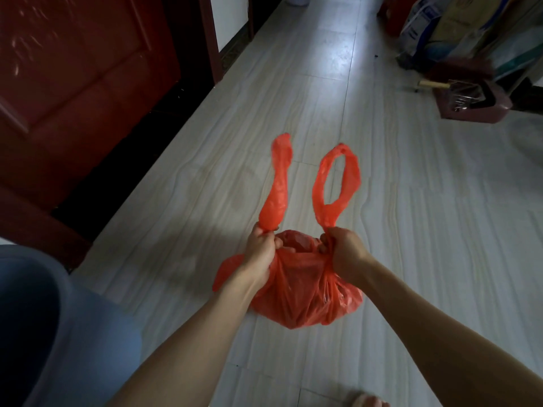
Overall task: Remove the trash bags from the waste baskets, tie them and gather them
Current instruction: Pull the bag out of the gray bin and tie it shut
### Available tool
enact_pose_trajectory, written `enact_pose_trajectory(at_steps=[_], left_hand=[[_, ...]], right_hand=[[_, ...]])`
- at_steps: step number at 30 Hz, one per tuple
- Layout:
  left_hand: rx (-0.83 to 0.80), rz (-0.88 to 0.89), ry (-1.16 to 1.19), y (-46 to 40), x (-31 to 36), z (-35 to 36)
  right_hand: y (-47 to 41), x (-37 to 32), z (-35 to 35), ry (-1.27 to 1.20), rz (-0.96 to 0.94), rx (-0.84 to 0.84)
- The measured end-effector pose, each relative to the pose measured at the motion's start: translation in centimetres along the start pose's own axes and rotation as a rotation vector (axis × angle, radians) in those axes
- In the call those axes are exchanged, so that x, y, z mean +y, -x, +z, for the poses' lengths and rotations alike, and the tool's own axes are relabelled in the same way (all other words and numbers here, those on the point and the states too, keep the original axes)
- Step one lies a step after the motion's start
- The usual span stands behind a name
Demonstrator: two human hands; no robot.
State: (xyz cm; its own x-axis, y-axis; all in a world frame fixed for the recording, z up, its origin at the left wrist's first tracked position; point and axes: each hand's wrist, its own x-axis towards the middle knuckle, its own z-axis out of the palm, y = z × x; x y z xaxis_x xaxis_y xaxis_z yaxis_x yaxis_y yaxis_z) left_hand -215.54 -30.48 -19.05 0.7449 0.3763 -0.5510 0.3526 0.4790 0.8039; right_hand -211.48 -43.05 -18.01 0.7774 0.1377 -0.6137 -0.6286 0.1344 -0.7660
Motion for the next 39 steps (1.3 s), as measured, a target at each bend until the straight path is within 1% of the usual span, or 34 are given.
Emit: enact_pose_trajectory(at_steps=[2,4,6,8,10,11,12,14,16,19,21,23,24,26,27,30,32,34,36,38,39], left_hand=[[0.01,-0.051,0.028,0.2,0.2,0.4],[-0.013,-0.145,0.16,0.4,0.5,0.5],[-0.024,-0.182,0.237,0.4,0.9,0.2],[-0.035,-0.24,0.286,0.3,0.8,-0.2],[-0.041,-0.245,0.291,0.2,0.4,-0.2],[-0.034,-0.199,0.256,0.1,0.1,0.0],[-0.017,-0.136,0.173,0.0,-0.2,0.2],[0.018,0.006,-0.118,-0.1,-0.4,0.3],[0.009,0.112,-0.407,-0.3,-0.7,0.1],[-0.075,0.144,-0.652,-0.5,-0.8,-0.8],[-0.198,0.204,-0.811,-0.3,-0.7,-1.0],[-0.304,0.266,-0.858,0.2,-0.4,-1.1],[-0.334,0.294,-0.84,0.4,-0.3,-1.1],[-0.357,0.365,-0.807,0.7,-0.1,-1.1],[-0.357,0.409,-0.828,0.9,-0.1,-1.0],[-0.311,0.606,-0.957,1.5,-0.2,-1.4],[-0.282,0.731,-0.977,2.1,-0.4,-1.7],[-0.255,0.85,-1.037,2.5,-0.7,-1.6],[-0.2,0.952,-1.07,2.7,-1.0,-1.5],[-0.14,0.957,-1.028,2.7,-0.9,-1.5],[-0.115,0.938,-1.004,2.7,-0.8,-1.5]], right_hand=[[0.1,0.3,0.3,0.068,-0.064,-0.013],[0.1,0.4,0.1,0.008,-0.089,-0.023],[0.0,0.2,-0.4,-0.126,-0.014,-0.073],[0.0,0.2,-1.0,-0.199,0.095,-0.111],[-0.1,0.2,-1.0,-0.251,0.115,-0.116],[-0.1,0.3,-0.9,-0.26,0.095,-0.119],[0.0,0.3,-0.8,-0.246,0.072,-0.132],[0.2,0.2,-0.5,-0.184,0.046,-0.205],[0.6,0.1,-0.5,-0.108,0.031,-0.316],[1.0,-0.2,-0.6,0.073,-0.005,-0.411],[1.2,-0.4,-0.5,0.084,-0.001,-0.453],[1.4,-0.6,-0.3,0.068,0.006,-0.439],[1.5,-0.6,-0.1,0.047,0.008,-0.403],[1.3,-0.4,0.5,0.026,-0.031,-0.272],[1.1,-0.3,0.9,0.068,-0.085,-0.181],[0.5,0.3,1.7,0.379,-0.313,0.078],[0.3,1.1,1.7,0.535,-0.414,0.155],[0.4,1.8,1.4,0.711,-0.514,0.167],[0.3,2.1,1.0,0.853,-0.595,0.126],[0.5,1.8,1.1,1.015,-0.66,0.033],[0.7,1.3,1.2,1.09,-0.66,-0.03]])
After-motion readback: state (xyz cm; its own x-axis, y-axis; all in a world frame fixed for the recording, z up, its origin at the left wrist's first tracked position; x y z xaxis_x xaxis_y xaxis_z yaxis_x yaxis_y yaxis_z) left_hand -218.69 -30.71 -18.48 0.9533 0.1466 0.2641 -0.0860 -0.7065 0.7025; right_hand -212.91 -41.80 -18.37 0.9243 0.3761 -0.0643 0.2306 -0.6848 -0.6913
